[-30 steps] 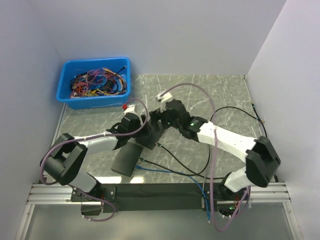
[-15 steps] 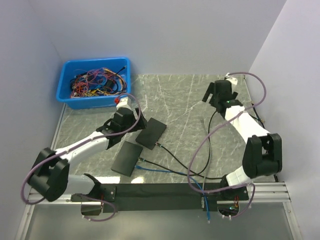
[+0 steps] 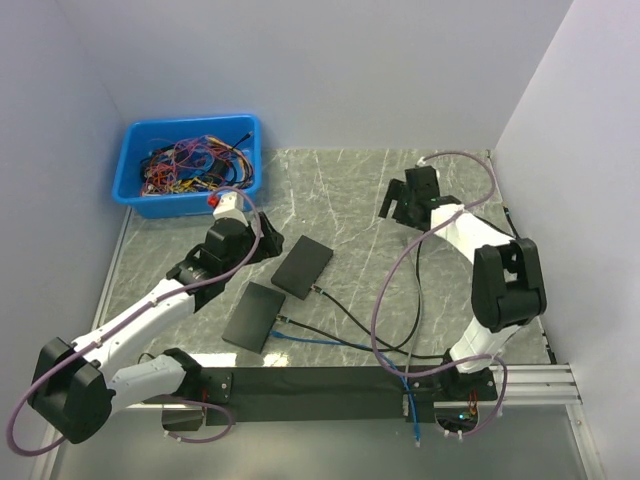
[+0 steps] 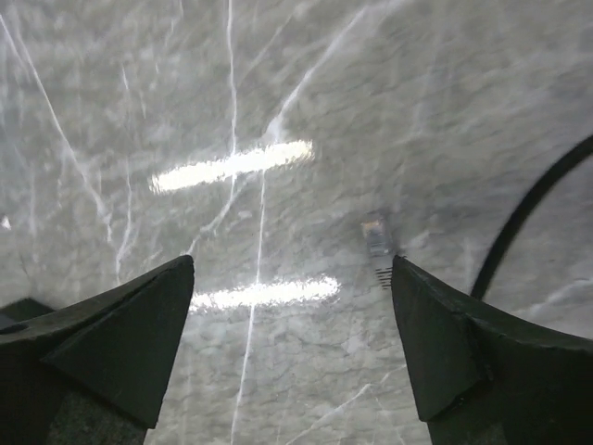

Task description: Insert the plug into the switch port

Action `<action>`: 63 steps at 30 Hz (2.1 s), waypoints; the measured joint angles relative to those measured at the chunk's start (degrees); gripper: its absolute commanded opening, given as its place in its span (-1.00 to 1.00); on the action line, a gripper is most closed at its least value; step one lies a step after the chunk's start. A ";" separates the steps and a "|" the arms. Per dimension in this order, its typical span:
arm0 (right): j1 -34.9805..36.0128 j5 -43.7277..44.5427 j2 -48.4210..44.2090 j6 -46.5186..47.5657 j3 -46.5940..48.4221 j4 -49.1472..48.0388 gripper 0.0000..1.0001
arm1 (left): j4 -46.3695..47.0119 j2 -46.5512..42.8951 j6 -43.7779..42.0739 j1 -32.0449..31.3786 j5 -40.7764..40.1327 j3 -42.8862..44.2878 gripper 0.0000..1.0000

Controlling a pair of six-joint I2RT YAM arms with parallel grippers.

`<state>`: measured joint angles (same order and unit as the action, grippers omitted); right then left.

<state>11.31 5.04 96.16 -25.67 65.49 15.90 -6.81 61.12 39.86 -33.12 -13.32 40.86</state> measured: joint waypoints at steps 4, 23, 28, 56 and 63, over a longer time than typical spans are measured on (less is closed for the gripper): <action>0.85 -1.38 2.97 0.07 0.15 0.09 0.65 | -0.22 0.11 -0.02 0.33 -0.04 -0.94 0.80; 0.15 2.58 8.72 0.17 0.59 3.10 0.22 | 0.48 0.68 -0.24 1.11 -0.04 -3.91 0.79; -0.61 3.52 8.68 0.52 0.46 3.76 0.05 | 0.55 0.68 -0.26 1.44 -0.02 -4.59 0.79; 14.51 1.31 6.99 6.45 -2.03 0.66 -1.00 | 1.86 1.14 -0.20 2.05 1.09 -5.18 0.75; 25.64 -12.50 -7.67 11.06 -9.66 -14.23 -1.00 | 7.34 -2.58 -0.15 2.10 6.16 -6.75 0.74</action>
<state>36.95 -7.46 88.49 -14.61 55.83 1.67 0.54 58.54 39.70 -31.03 -7.16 34.11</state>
